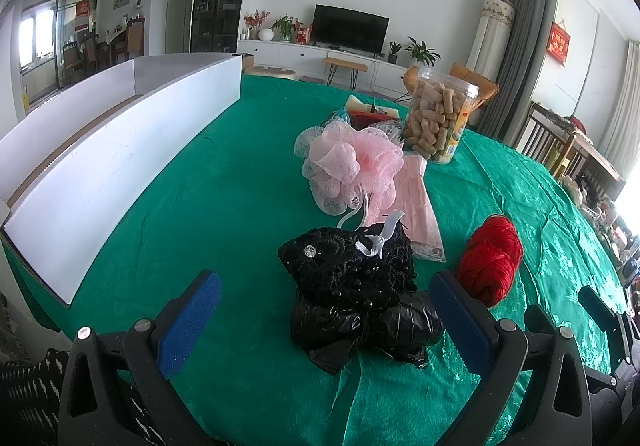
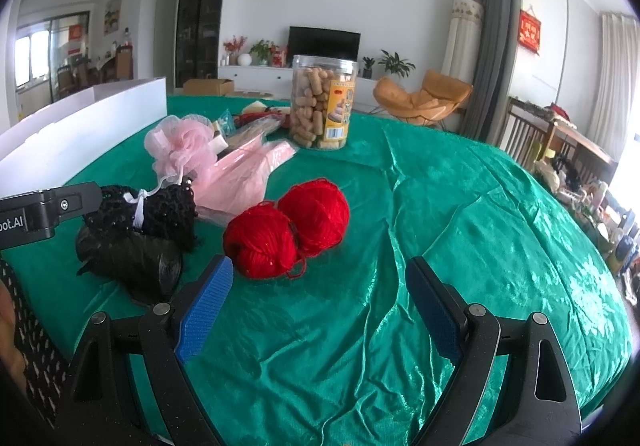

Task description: Organize soft objects

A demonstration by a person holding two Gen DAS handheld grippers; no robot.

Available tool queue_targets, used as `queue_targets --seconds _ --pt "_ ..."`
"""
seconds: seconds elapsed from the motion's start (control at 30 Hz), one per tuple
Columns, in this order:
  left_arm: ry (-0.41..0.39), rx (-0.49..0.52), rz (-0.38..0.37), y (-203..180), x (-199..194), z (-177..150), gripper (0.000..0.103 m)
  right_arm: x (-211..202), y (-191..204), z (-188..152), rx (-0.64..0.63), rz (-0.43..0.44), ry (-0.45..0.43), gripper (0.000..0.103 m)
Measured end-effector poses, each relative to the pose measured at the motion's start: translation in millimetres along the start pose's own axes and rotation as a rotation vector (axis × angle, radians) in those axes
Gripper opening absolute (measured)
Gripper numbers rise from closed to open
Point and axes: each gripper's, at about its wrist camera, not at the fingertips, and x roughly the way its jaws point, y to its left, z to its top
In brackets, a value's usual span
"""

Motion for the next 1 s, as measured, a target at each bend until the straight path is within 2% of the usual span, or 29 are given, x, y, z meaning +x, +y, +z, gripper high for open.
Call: queue_targets --seconds 0.6,0.83,1.0 --pt "-0.001 -0.003 -0.001 0.2 0.4 -0.3 0.103 1.2 -0.4 -3.8 -0.011 0.015 0.023 0.09" --pt "-0.003 -0.012 0.008 0.8 -0.8 1.0 0.103 0.4 -5.4 -12.5 -0.06 0.072 0.063 0.09" --pt "-0.038 -0.034 0.026 6.3 -8.9 3.3 0.103 12.8 -1.8 -20.4 -0.048 0.142 0.148 0.09"
